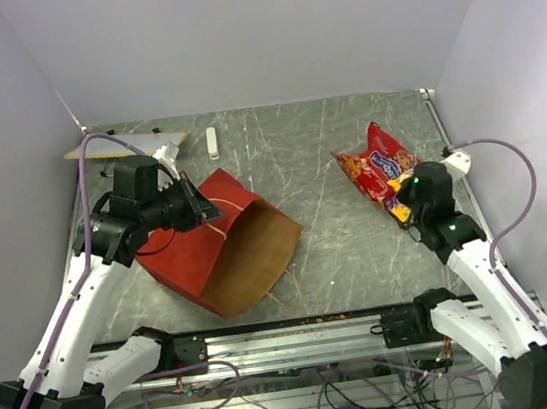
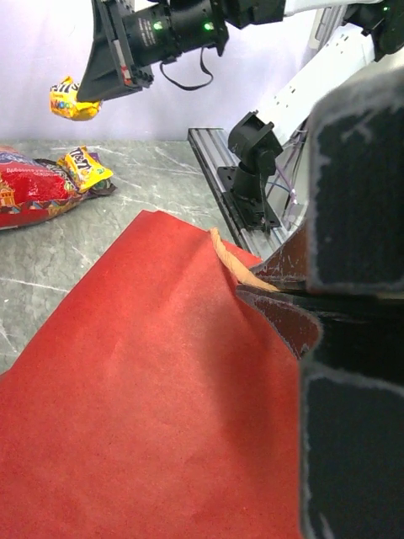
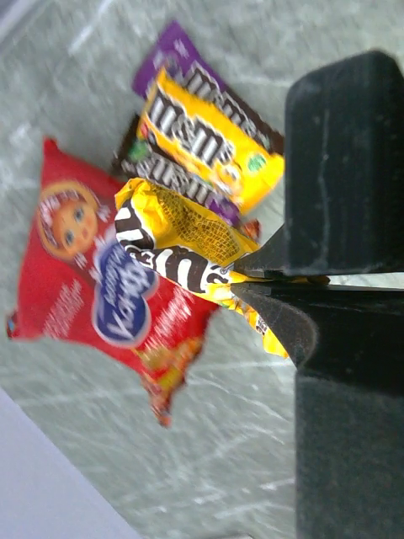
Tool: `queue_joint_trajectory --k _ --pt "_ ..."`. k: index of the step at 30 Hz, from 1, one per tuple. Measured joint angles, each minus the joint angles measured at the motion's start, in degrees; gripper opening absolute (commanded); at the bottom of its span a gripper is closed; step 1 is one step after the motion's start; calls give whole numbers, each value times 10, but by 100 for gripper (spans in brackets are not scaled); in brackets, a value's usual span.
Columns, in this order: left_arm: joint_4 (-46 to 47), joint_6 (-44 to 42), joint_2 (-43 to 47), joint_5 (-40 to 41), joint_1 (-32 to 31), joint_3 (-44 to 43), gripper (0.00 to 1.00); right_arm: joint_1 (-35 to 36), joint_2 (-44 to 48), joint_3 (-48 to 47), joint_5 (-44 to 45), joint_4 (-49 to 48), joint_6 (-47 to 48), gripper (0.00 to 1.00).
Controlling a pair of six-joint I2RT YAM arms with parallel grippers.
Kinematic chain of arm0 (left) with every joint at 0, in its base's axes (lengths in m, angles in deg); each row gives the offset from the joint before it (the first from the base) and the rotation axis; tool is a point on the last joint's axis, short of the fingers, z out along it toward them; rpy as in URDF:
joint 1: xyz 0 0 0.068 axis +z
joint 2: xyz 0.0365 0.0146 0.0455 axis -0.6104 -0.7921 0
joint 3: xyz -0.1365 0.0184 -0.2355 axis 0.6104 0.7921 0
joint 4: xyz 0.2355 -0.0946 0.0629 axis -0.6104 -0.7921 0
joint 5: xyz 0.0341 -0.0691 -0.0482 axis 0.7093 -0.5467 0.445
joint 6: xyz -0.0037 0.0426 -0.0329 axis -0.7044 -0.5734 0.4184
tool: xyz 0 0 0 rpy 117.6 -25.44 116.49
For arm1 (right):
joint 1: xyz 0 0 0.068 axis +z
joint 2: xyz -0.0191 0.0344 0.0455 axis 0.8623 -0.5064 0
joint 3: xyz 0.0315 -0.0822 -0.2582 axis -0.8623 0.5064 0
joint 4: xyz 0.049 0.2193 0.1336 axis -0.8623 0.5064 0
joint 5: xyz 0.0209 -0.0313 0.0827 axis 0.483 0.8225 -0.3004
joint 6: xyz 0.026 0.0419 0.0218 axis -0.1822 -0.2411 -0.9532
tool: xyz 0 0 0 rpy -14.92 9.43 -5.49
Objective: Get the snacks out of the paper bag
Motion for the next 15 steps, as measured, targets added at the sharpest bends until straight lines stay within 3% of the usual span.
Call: queue_joint_trajectory --k 7,15 --pt "-1 -4 -8 0 0 0 7 -190 -77 -3 -129 -19 76 0" --pt "-13 -11 -9 0 0 -11 7 -229 -158 -3 -220 -84 136 0"
